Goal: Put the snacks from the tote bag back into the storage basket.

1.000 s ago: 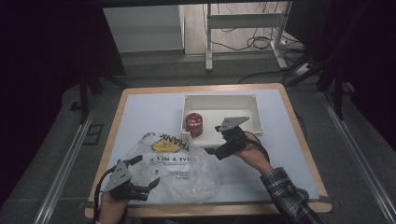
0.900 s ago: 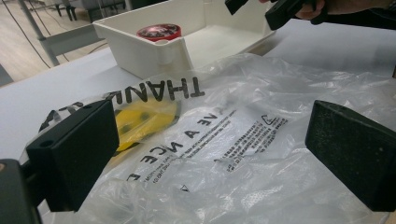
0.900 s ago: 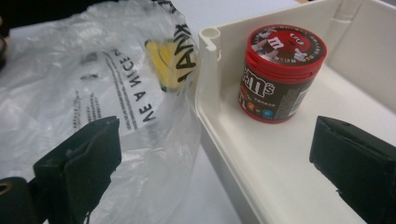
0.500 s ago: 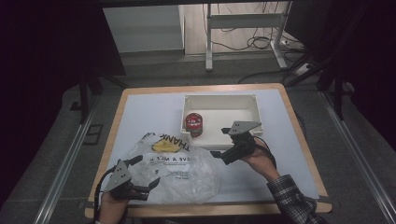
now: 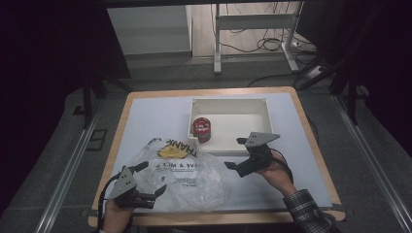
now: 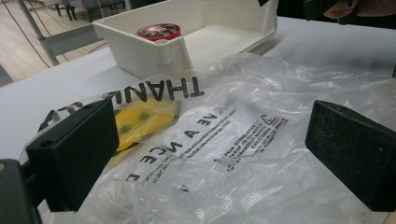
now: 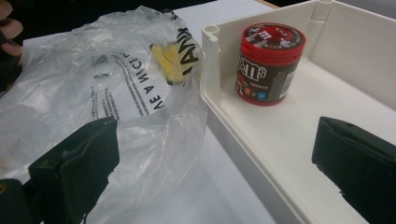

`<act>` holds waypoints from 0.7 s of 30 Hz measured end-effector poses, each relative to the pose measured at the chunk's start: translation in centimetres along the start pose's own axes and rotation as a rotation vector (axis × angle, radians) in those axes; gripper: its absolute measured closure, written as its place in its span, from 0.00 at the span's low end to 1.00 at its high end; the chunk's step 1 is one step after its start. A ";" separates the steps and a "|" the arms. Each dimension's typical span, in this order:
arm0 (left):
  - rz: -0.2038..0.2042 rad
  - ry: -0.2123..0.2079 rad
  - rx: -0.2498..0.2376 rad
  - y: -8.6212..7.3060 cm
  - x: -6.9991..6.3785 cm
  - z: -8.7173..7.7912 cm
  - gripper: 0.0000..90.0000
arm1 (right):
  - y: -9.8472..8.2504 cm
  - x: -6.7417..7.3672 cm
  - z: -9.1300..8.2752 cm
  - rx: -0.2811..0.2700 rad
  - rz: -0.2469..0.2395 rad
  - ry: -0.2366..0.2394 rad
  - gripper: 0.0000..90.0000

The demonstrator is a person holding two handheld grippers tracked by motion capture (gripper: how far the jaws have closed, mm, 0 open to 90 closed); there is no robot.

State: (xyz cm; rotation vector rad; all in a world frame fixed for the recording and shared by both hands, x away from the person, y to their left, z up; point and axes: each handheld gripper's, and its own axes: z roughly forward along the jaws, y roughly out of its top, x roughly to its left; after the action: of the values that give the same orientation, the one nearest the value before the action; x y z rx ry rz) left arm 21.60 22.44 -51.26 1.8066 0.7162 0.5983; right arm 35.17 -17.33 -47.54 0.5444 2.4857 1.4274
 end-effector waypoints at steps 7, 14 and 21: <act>0.000 0.000 0.000 0.0 0.0 0.0 0.03 | -0.9 0.3 -1.1 -0.006 0.009 -0.015 0.01; 0.001 0.001 0.000 0.0 0.0 0.0 0.03 | -2.0 0.6 -2.5 -0.017 0.016 -0.034 0.01; -0.001 0.001 0.003 0.0 0.0 0.1 0.03 | -3.0 0.7 -3.9 -0.024 0.019 -0.054 0.01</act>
State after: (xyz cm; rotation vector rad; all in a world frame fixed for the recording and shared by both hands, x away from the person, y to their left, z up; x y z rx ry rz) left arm 21.61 22.38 -51.28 1.8087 0.7184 0.5979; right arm 32.47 -21.47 -48.13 0.5954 2.4253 1.4281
